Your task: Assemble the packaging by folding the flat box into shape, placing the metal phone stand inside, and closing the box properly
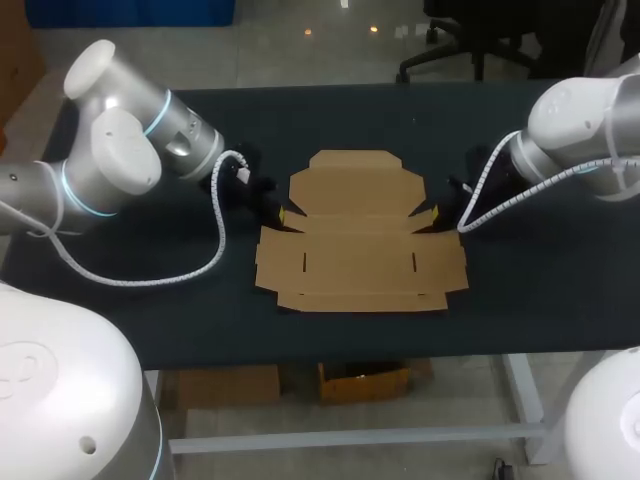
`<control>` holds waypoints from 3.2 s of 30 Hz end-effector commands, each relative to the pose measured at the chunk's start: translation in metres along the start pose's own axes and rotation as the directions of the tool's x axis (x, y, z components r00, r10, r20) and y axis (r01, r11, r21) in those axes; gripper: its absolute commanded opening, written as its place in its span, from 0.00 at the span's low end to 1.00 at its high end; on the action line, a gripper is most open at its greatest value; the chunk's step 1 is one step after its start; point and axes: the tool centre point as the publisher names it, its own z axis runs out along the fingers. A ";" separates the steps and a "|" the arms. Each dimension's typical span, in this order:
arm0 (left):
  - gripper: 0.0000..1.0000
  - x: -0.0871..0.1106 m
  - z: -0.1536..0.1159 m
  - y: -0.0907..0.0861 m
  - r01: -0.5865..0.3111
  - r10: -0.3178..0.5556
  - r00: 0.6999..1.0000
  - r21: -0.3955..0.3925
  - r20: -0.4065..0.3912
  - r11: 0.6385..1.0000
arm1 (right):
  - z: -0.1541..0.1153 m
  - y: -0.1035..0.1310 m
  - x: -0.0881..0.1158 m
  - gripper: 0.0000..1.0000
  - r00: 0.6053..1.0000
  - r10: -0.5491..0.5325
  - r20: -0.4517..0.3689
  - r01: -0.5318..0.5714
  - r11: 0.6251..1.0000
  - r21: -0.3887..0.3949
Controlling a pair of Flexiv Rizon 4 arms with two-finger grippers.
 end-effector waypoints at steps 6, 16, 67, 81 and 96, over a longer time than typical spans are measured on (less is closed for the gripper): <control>0.00 0.008 -0.001 -0.001 -0.001 0.001 1.000 0.008 0.023 1.000 | 0.001 0.000 0.002 0.00 1.000 0.020 0.016 -0.020 1.000 -0.010; 0.00 0.012 0.000 0.001 0.023 -0.025 0.998 0.028 0.064 0.999 | 0.003 0.000 0.004 0.00 0.997 0.068 0.033 -0.067 0.997 -0.026; 0.00 0.033 0.004 -0.006 -0.109 0.095 0.980 0.077 0.173 0.991 | 0.010 0.002 0.032 0.00 0.992 0.066 0.111 -0.061 0.997 -0.041; 0.00 0.041 0.007 -0.004 -0.132 0.119 0.978 0.071 0.172 0.989 | 0.020 0.010 0.041 0.00 0.990 0.045 0.137 -0.042 0.999 -0.022; 0.00 0.049 0.006 -0.002 -0.113 0.100 0.978 0.065 0.182 0.991 | 0.022 0.007 0.047 0.00 0.985 0.047 0.165 -0.044 0.999 -0.026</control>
